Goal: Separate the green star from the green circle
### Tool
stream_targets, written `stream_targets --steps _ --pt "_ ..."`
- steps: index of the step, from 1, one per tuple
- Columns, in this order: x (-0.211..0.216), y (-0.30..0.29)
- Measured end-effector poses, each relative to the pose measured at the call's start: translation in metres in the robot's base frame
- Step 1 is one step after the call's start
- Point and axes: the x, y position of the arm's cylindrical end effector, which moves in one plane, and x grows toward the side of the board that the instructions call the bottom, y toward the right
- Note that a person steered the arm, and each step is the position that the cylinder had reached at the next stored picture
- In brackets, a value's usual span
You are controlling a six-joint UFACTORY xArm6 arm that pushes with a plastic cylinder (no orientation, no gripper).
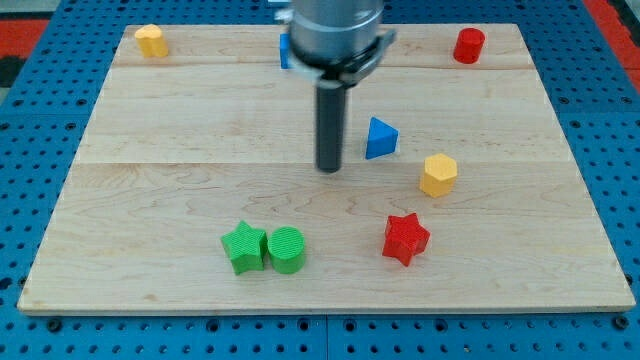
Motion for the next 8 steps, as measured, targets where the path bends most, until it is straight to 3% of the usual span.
stream_targets --steps 1,2,3,4,6,8 --pt "0.039 -0.094" --pt "0.091 -0.146" --pt "0.155 -0.122" --pt "0.151 -0.035" --pt "0.116 -0.054" --pt "0.052 -0.047"
